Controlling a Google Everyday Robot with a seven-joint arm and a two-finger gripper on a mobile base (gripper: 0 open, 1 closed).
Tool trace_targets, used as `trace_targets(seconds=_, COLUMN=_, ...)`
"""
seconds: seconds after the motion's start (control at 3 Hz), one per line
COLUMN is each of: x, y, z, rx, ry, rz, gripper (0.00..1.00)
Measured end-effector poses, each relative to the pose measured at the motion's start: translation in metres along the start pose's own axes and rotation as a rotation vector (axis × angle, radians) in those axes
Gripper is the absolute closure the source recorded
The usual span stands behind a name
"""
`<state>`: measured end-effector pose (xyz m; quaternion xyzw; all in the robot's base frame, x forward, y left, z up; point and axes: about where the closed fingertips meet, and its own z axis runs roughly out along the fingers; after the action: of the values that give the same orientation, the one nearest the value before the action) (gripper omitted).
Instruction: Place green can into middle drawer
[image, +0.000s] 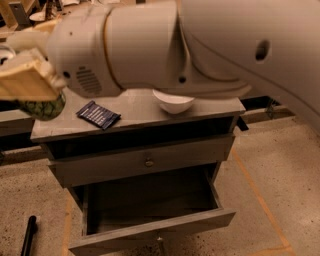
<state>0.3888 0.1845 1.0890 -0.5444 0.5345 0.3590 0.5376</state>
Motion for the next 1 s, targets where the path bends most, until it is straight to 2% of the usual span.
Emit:
trace_targets(seconds=0.33, x=-0.006, y=0.02, z=0.001, rx=-0.005, ry=-0.025, rz=0.004, gripper=1.0)
trace_targets(seconds=0.67, x=0.001, y=0.021, z=0.001, rx=-0.025, ry=-0.025, rz=0.045, gripper=1.0)
trace_targets(seconds=1.0, x=0.059, y=0.027, z=-0.011, rx=-0.002, ry=-0.085, rz=0.208, gripper=1.0)
